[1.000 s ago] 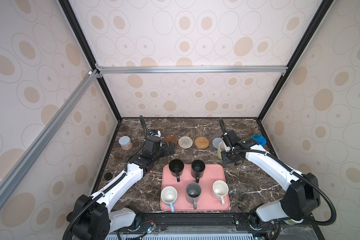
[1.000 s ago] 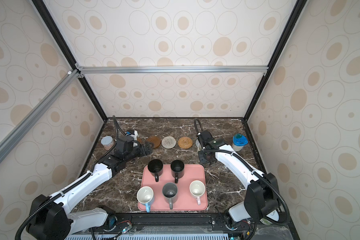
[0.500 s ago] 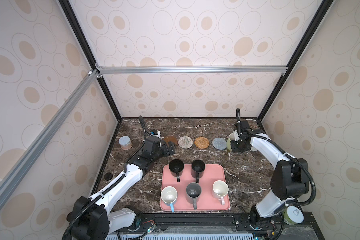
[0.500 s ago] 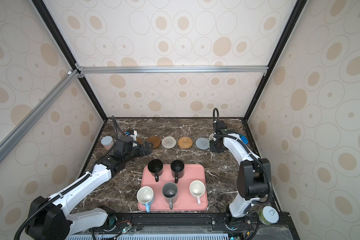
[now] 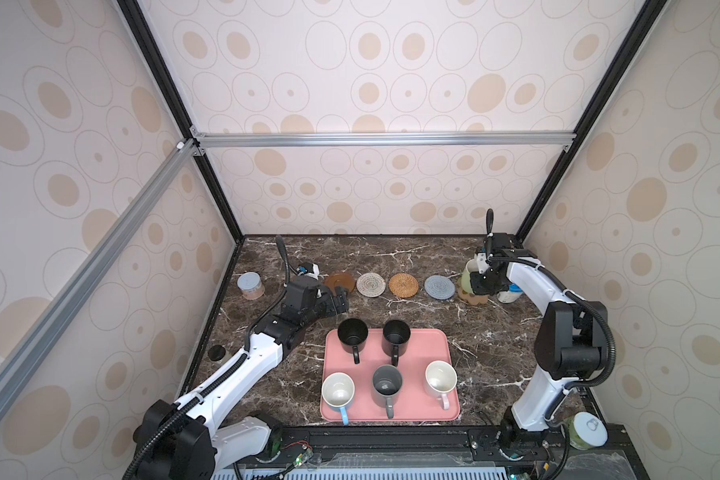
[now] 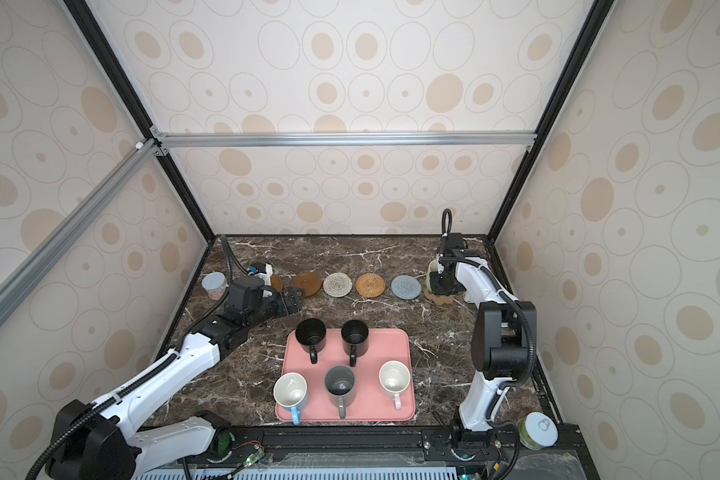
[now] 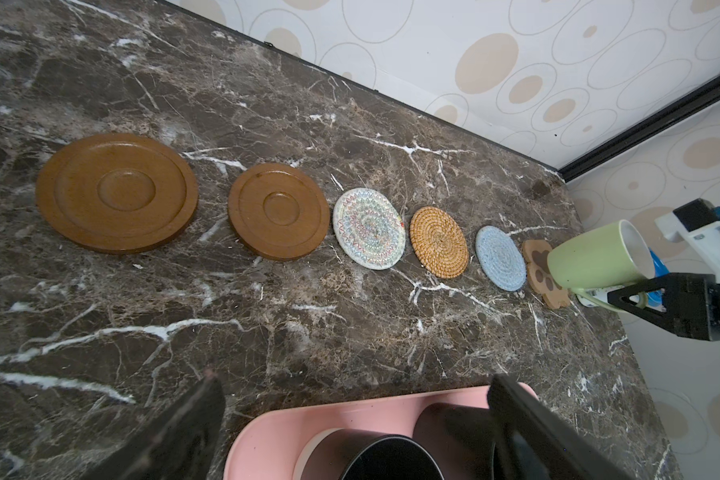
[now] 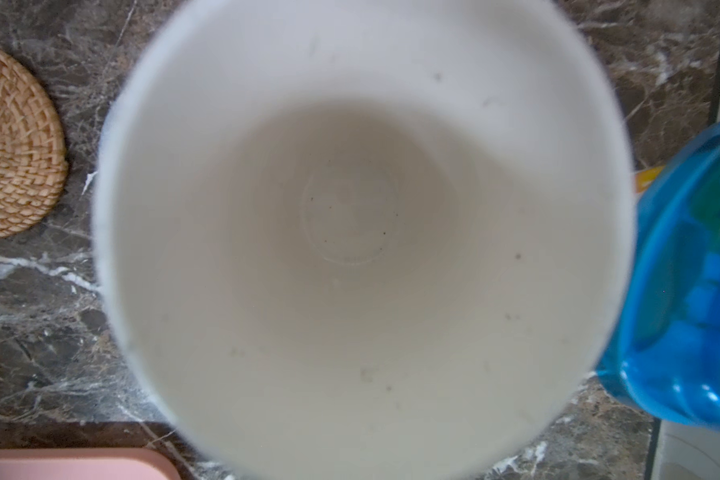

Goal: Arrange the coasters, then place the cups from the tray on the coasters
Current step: 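Lower the white mug onto the brown paw coaster with the right gripper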

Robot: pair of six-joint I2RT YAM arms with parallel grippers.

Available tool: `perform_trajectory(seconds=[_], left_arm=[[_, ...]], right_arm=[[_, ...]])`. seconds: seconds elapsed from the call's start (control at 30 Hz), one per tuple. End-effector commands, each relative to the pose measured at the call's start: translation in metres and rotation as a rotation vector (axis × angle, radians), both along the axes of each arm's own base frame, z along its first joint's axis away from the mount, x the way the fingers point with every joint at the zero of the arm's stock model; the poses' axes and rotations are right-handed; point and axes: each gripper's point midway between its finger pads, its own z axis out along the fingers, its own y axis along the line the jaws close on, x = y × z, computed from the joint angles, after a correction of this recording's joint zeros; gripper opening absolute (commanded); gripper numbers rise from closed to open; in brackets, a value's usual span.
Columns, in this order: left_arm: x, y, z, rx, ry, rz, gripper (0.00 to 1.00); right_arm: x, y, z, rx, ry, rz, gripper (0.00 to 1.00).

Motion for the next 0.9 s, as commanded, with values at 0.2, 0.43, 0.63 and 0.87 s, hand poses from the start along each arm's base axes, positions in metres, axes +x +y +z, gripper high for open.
perform_trajectory(seconds=[0.2, 0.43, 0.63, 0.87], left_arm=[[-0.004, 0.002, 0.006, -0.027, -0.012, 0.009, 1.00], [-0.006, 0.002, 0.007, -0.037, -0.012, 0.011, 1.00], [-0.006, 0.002, 0.006, -0.036, -0.011, 0.011, 1.00], [-0.006, 0.001, 0.006, -0.039, -0.010, 0.007, 1.00]], right_arm=[[0.023, -0.008, 0.009, -0.022, -0.046, 0.059, 0.00], [0.024, -0.012, 0.002, -0.040, -0.029, 0.064, 0.00], [0.024, -0.016, -0.001, -0.054, -0.024, 0.062, 0.00], [0.025, -0.021, -0.001, -0.070, -0.019, 0.059, 0.00]])
